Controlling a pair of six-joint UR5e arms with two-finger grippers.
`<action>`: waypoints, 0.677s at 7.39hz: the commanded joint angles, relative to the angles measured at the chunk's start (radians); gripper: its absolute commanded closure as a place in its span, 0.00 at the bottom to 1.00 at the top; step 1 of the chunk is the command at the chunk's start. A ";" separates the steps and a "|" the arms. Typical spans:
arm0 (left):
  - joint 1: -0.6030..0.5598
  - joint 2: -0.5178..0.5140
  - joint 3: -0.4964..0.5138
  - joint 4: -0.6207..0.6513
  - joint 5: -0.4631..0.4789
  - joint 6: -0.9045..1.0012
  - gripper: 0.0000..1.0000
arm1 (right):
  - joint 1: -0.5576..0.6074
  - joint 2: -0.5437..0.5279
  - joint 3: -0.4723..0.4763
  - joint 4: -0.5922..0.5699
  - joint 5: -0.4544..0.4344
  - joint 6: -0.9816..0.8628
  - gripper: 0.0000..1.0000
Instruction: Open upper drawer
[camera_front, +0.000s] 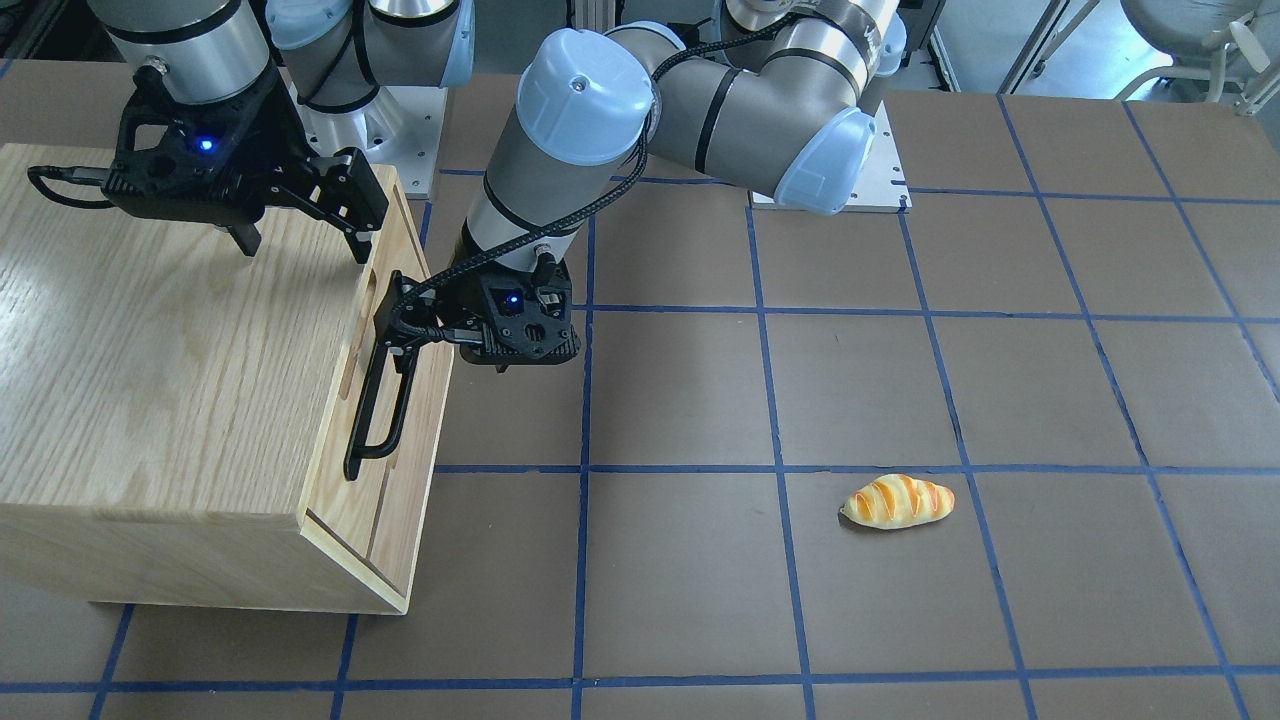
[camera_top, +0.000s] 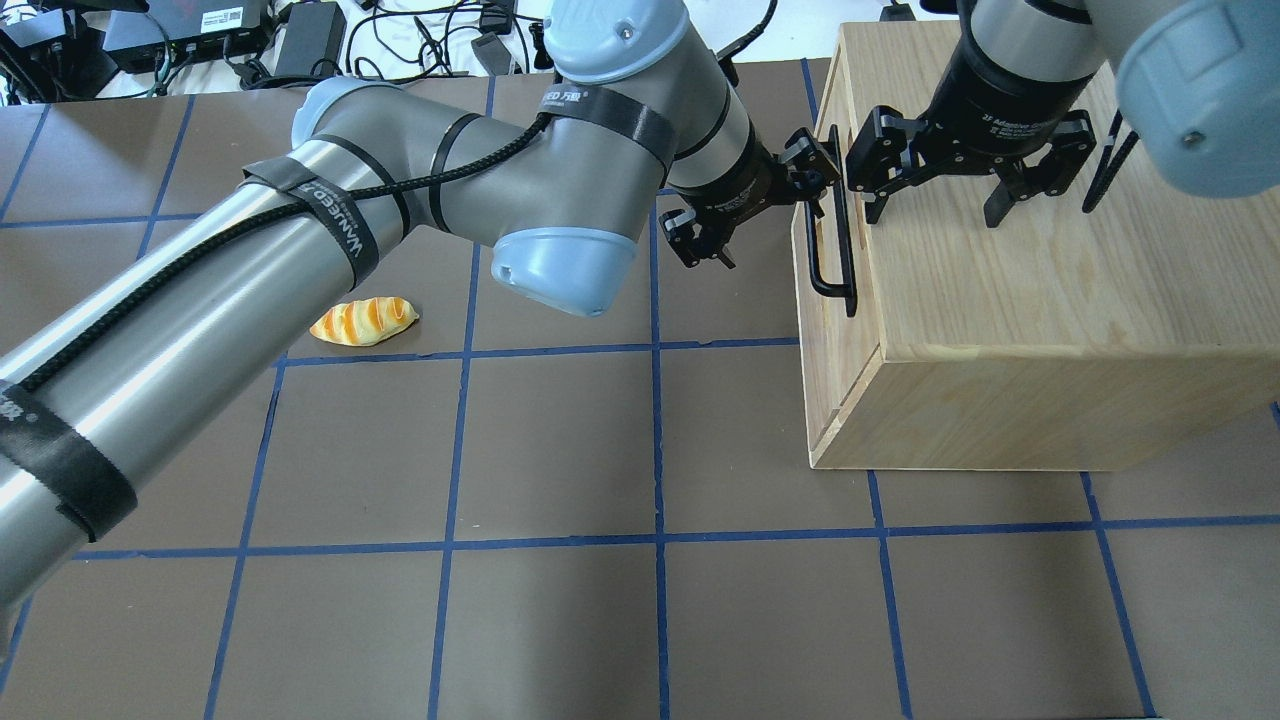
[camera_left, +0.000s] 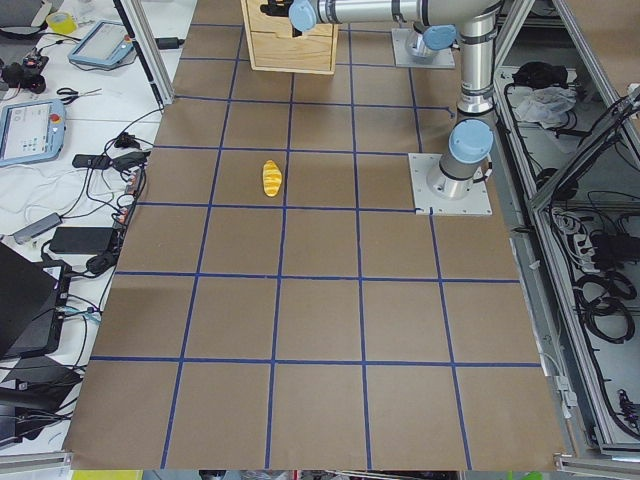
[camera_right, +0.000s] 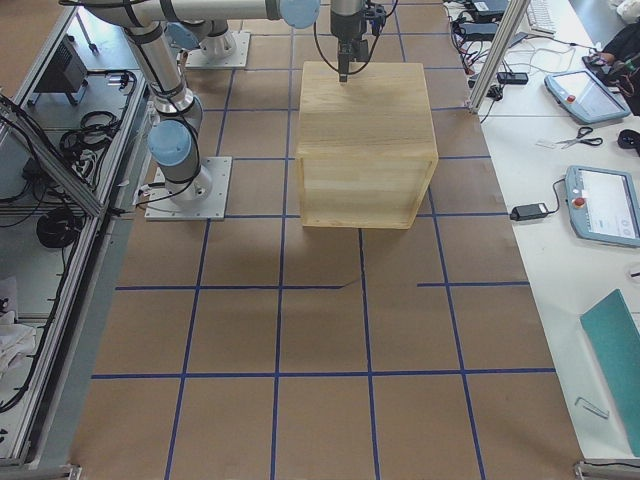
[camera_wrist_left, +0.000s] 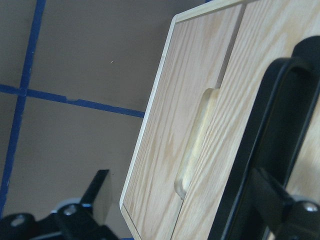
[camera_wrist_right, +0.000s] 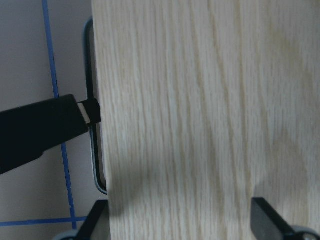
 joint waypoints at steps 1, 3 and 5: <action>-0.002 -0.004 0.000 0.002 -0.002 -0.009 0.00 | 0.000 0.000 0.000 0.000 -0.001 0.000 0.00; -0.003 -0.004 0.002 0.004 -0.003 -0.022 0.00 | 0.000 0.000 0.000 0.000 0.001 0.000 0.00; -0.009 -0.004 0.003 0.004 -0.003 -0.027 0.00 | 0.000 0.000 0.000 0.000 0.001 0.000 0.00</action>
